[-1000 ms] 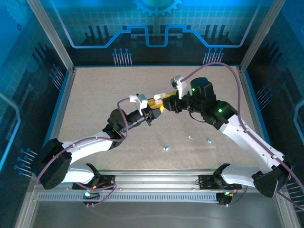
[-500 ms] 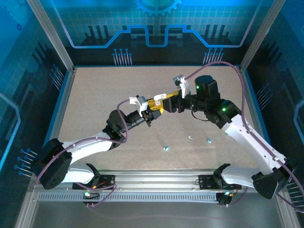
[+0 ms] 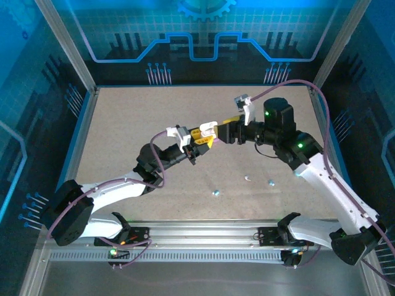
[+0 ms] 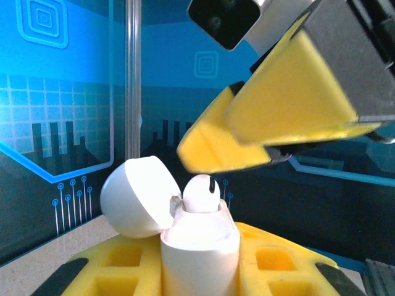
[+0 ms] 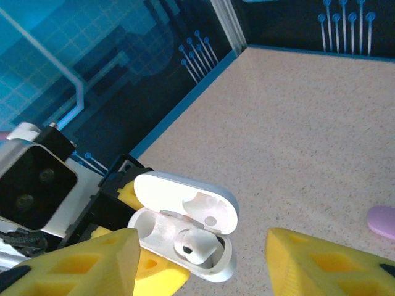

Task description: Insert wireless bluetooth earbuds into charging case

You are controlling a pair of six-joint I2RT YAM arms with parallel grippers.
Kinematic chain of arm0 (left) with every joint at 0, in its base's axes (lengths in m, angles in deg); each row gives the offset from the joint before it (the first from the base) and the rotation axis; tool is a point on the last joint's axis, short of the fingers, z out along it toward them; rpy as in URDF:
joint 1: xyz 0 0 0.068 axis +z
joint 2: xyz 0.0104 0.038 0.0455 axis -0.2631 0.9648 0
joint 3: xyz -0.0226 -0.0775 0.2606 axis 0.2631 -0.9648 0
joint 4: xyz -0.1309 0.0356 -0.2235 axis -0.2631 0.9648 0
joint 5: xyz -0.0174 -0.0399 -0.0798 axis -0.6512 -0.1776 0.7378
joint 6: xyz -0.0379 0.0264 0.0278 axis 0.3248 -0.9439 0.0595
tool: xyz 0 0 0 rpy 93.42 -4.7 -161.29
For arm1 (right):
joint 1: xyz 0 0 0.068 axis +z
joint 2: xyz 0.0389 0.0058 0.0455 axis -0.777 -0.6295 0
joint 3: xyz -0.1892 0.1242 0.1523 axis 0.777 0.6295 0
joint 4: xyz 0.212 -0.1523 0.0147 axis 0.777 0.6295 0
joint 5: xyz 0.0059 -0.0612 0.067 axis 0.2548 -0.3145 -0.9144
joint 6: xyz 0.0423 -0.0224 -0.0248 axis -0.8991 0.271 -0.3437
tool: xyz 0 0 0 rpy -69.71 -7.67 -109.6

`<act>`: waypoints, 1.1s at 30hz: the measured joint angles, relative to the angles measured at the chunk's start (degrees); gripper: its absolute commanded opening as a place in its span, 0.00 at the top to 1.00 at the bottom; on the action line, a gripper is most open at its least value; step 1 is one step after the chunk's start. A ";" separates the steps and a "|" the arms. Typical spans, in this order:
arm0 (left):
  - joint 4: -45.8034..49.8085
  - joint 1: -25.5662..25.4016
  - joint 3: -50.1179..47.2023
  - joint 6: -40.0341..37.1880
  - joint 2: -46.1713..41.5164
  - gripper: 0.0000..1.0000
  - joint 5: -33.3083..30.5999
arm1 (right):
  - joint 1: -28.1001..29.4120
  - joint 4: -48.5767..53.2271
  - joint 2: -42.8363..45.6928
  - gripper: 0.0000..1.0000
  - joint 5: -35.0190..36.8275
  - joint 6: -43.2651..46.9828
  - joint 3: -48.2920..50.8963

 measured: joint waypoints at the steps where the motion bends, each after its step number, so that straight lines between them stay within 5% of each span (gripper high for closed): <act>1: -0.02 0.00 -0.09 -0.22 0.00 0.76 -0.02 | -0.11 -0.11 0.98 0.43 0.92 -0.11 0.02; 7: -0.15 0.00 -1.36 -1.14 -0.24 0.77 -0.70 | -1.92 -0.42 8.39 0.44 10.40 -0.96 2.71; 11: -0.07 0.00 -1.77 -1.64 -0.96 0.77 -1.70 | -8.09 2.14 9.75 0.46 15.87 -4.48 5.92; 19: 0.04 0.00 -1.86 -2.45 -2.82 0.77 -2.67 | -23.65 11.96 -4.98 0.49 12.15 -12.55 12.57; 33: 0.31 0.00 -2.64 -2.47 -3.85 0.77 -2.95 | -19.89 13.42 -20.15 0.42 7.74 -14.58 21.53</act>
